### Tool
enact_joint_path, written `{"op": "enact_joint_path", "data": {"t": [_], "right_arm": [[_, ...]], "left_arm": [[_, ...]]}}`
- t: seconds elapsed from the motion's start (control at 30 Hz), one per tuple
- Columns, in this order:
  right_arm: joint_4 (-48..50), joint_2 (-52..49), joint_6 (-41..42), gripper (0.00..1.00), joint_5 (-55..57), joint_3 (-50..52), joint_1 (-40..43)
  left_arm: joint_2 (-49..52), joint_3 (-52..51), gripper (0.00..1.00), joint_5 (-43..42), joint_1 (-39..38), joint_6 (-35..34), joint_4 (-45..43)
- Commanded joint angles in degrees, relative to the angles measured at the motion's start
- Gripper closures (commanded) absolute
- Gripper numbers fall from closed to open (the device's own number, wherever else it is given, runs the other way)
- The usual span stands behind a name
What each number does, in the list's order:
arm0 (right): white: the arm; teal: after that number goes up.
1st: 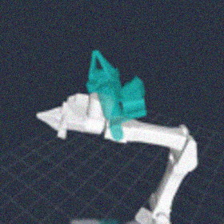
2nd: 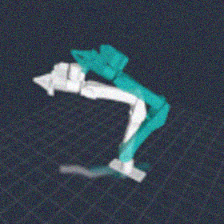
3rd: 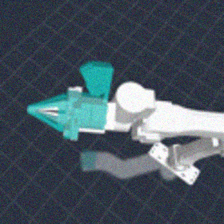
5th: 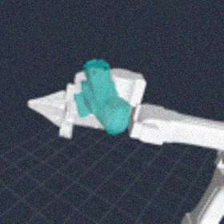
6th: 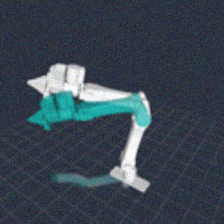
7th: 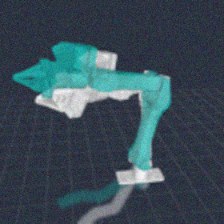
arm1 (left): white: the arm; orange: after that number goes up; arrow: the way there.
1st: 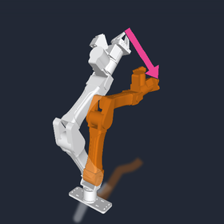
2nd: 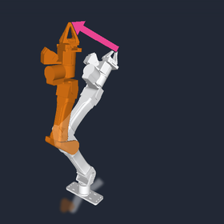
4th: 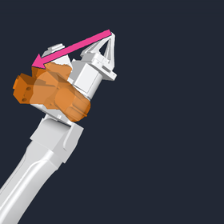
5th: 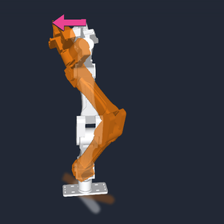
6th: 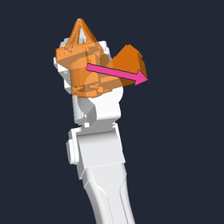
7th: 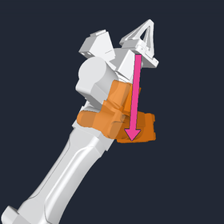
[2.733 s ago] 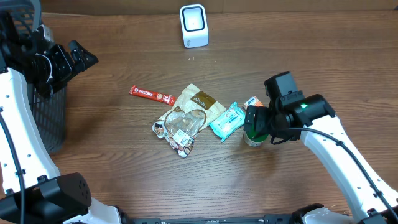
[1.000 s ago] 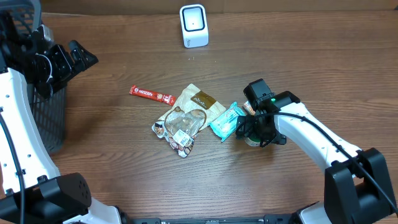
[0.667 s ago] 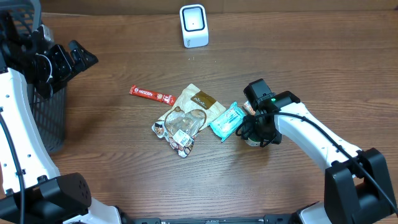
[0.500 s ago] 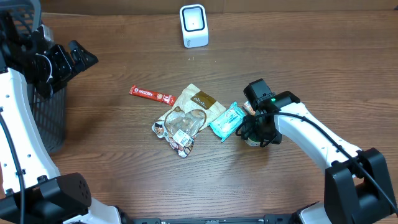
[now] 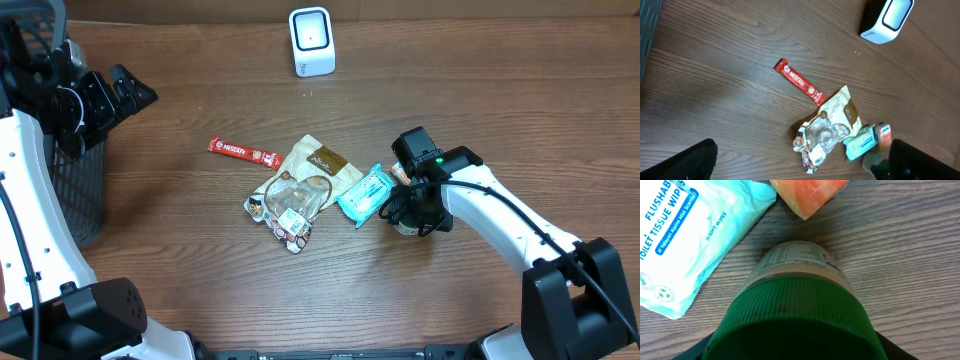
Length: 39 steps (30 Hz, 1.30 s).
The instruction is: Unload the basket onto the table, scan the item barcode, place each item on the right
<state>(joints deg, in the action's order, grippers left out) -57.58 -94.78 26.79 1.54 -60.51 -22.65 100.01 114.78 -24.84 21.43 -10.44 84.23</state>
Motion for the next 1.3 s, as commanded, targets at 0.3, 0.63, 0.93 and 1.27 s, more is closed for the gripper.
{"op": "enact_joint_path", "data": {"t": [0.3,0.63,0.93,1.27], "right_arm": [[-0.5,-0.1,2.0,0.33,0.3,0.5,-0.2],[-0.9,-0.1,2.0,0.33,-0.3,0.5,-0.2],[-1.2,-0.1,2.0,0.34,-0.3,0.6,-0.2],[-1.2,-0.1,2.0,0.34,-0.3,0.6,-0.2]], "left_arm": [[0.3,-0.2,0.0,0.0,-0.2,-0.5,-0.1],[0.3,-0.2,0.0,0.0,-0.2,-0.5,-0.1],[0.3,-0.2,0.0,0.0,-0.2,-0.5,-0.1],[0.3,-0.2,0.0,0.0,-0.2,-0.5,-0.1]]}}
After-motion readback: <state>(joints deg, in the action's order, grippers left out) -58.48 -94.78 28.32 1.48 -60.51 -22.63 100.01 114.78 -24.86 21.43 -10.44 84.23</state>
